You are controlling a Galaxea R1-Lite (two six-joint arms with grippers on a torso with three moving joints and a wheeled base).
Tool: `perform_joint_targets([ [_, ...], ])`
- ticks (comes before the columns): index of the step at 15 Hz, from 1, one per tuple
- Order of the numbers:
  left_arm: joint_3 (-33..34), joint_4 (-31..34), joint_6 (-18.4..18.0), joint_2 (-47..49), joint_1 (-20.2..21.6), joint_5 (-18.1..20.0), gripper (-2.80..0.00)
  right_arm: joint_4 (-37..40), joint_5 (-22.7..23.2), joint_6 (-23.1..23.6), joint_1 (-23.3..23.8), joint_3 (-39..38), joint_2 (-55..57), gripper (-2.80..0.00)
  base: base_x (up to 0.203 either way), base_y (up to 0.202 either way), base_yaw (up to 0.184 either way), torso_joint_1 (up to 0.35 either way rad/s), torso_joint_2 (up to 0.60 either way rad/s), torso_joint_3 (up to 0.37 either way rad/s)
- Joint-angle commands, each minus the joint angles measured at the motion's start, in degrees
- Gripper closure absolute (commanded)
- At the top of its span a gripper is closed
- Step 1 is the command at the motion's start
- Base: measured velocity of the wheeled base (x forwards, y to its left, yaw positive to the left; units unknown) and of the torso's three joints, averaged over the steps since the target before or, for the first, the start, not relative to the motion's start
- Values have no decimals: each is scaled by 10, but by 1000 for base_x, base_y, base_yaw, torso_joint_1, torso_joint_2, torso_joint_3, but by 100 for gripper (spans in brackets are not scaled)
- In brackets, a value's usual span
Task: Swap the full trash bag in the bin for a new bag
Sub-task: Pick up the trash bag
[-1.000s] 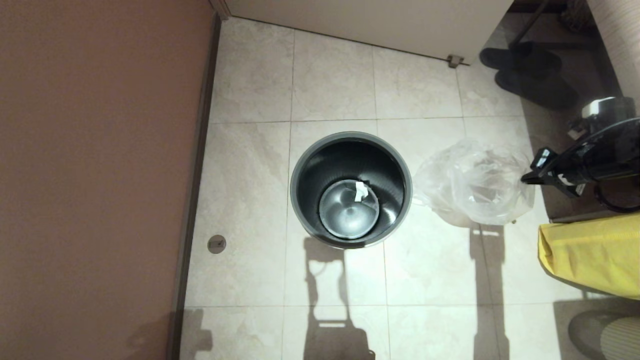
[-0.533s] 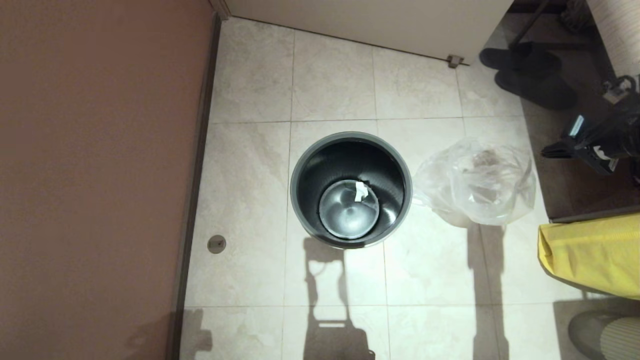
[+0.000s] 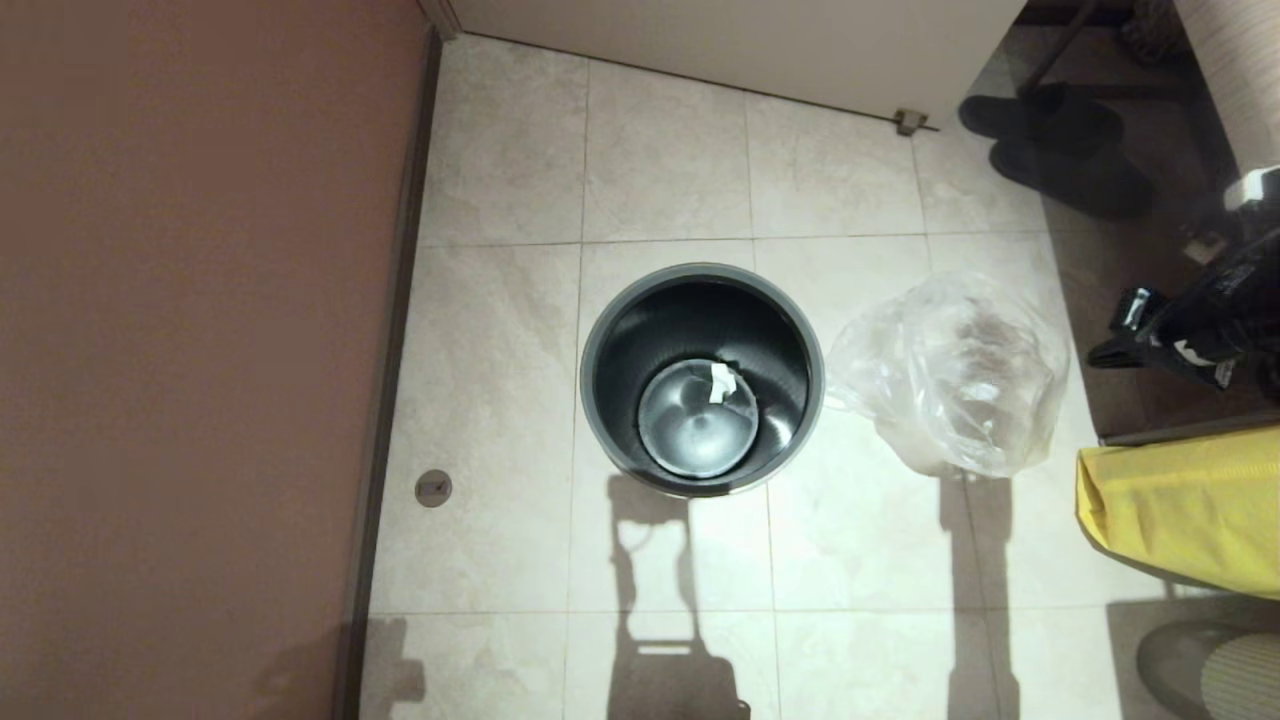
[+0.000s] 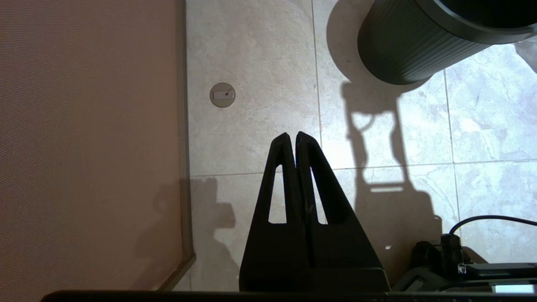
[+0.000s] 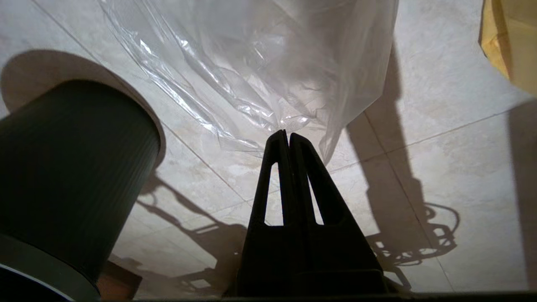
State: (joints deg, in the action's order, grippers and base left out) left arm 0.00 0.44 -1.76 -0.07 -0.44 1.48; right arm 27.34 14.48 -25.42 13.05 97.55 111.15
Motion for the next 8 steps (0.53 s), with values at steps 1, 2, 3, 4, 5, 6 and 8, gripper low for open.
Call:
perform_joint_targets([
  [1, 0, 0, 0, 1, 0, 0, 0, 0, 2, 10, -7, -2, 32, 0, 0, 0, 0, 0, 0, 0],
  [2, 0, 0, 0, 1, 0, 0, 0, -8, -3, 25, -11, -2, 49, 0, 0, 0, 0, 0, 0, 0],
  [3, 0, 0, 0, 1, 0, 0, 0, -21, -9, 36, -13, -2, 64, 0, 0, 0, 0, 0, 0, 0],
  [4, 0, 0, 0, 1, 0, 0, 0, -35, -13, 42, -13, -2, 77, 0, 0, 0, 0, 0, 0, 0],
  [5, 0, 0, 0, 1, 0, 0, 0, -42, -14, 47, -14, -2, 86, 0, 0, 0, 0, 0, 0, 0],
  [6, 0, 0, 0, 1, 0, 0, 0, -43, -14, 54, -14, -2, 92, 0, 0, 0, 0, 0, 0, 0],
  [8, 0, 0, 0, 1, 0, 0, 0, -52, -29, 69, -12, 4, 112, 0, 0, 0, 0, 0, 0, 0],
])
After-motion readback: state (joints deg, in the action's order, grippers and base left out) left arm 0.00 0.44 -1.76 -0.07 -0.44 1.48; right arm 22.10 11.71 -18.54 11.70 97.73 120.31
